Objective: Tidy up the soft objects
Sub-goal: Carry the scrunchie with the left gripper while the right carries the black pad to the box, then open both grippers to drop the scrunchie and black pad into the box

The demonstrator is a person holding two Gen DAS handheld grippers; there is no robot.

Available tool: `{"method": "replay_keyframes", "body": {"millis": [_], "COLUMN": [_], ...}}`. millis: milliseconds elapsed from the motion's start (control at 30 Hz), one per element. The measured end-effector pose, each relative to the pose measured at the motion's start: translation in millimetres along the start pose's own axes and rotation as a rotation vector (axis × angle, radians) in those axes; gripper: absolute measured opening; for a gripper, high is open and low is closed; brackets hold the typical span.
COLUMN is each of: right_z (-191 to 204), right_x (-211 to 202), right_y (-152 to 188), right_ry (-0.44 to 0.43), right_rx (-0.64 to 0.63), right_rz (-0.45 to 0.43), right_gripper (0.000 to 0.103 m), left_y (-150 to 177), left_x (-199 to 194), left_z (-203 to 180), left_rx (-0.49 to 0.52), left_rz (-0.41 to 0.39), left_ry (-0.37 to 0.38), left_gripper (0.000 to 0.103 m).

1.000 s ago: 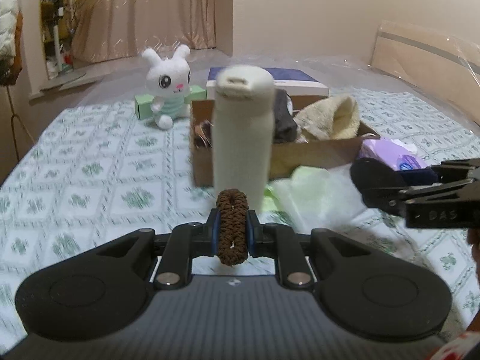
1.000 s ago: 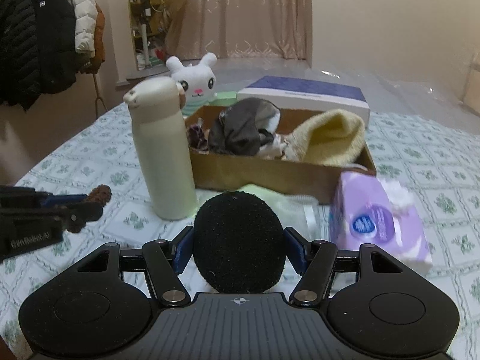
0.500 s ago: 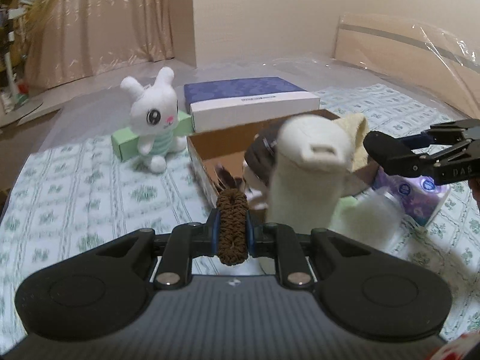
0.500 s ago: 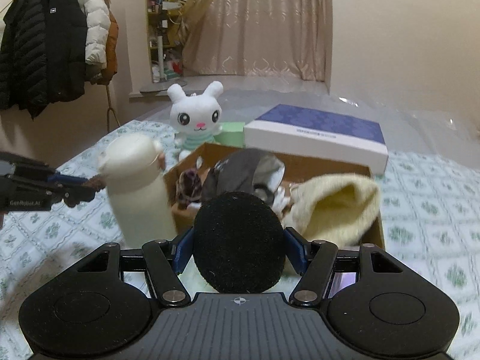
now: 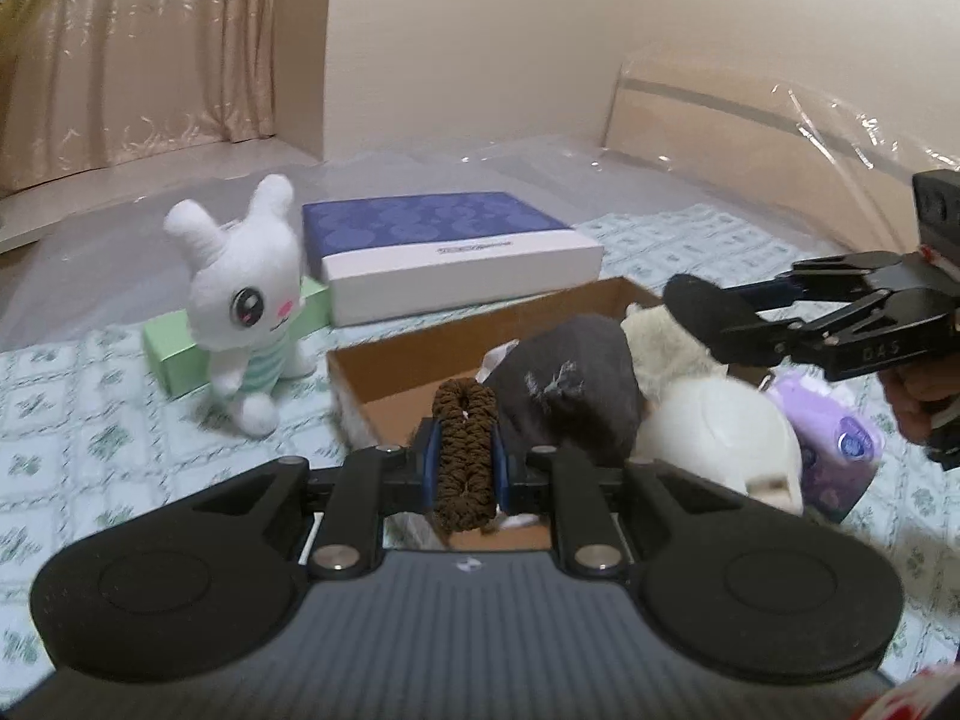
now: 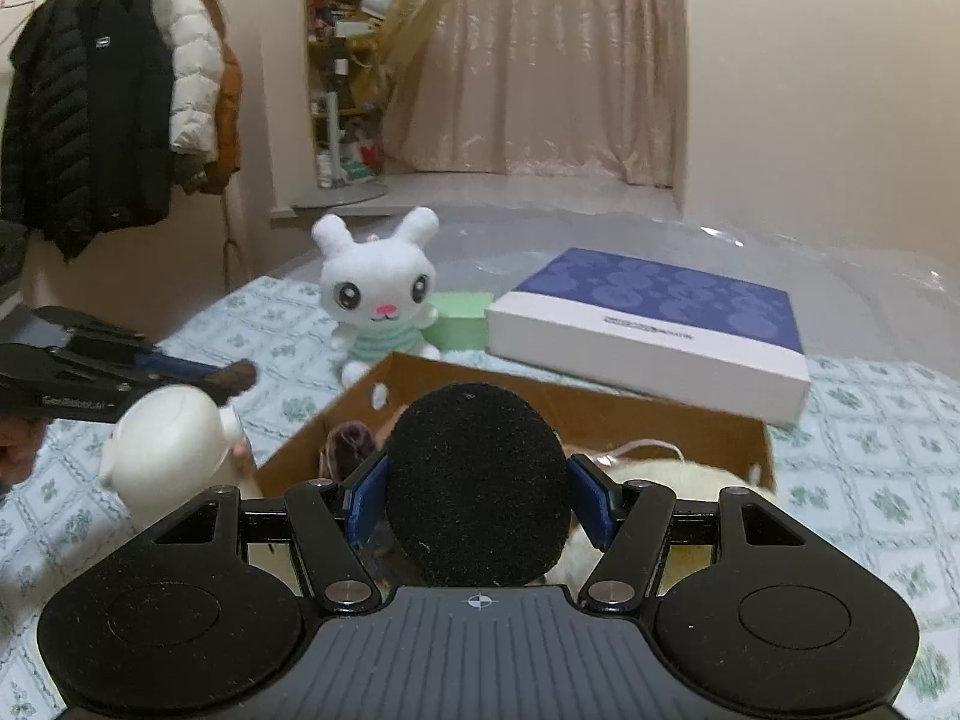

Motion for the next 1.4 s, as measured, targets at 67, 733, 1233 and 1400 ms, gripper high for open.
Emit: {"method": "replay_keyframes", "body": {"millis": [67, 733, 1233, 1400], "right_z": [-1.2, -16.1, -27.3, -28.0], "right_x": [6.8, 30.2, 26.2, 24.2], "right_y": [-3.9, -7.3, -3.6, 1.2], "right_ry": [-0.016, -0.021, 0.019, 0.036], "right_rx": [-0.007, 0.032, 0.049, 0.026], "right_rz": [-0.001, 0.012, 0.031, 0.048], "right_gripper": [0.063, 0.063, 0.063, 0.063], "left_y": [-3.5, 4.7, 5.8, 7.3], "left_x": [6.8, 38.3, 24.4, 22.5], "left_z": [2.4, 15.0, 24.1, 24.8], "left_rx": [-0.009, -0.071, -0.035, -0.023], "left_rz": [-0.002, 0.031, 0.013, 0.015], "left_ry": [0.026, 0.068, -0.11, -0.138], "left_gripper": [0.016, 0.04, 0.04, 0.04]}}
Point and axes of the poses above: each gripper's, at about its wrist camera, not at the fingertips, and x roughly the way its jaws point, z to its left, y to its underside, the point moved 7 cm from there along x, roughly the way its jaws point, and after that the axes turned 10 degrees about -z, right-handed, at the moved point
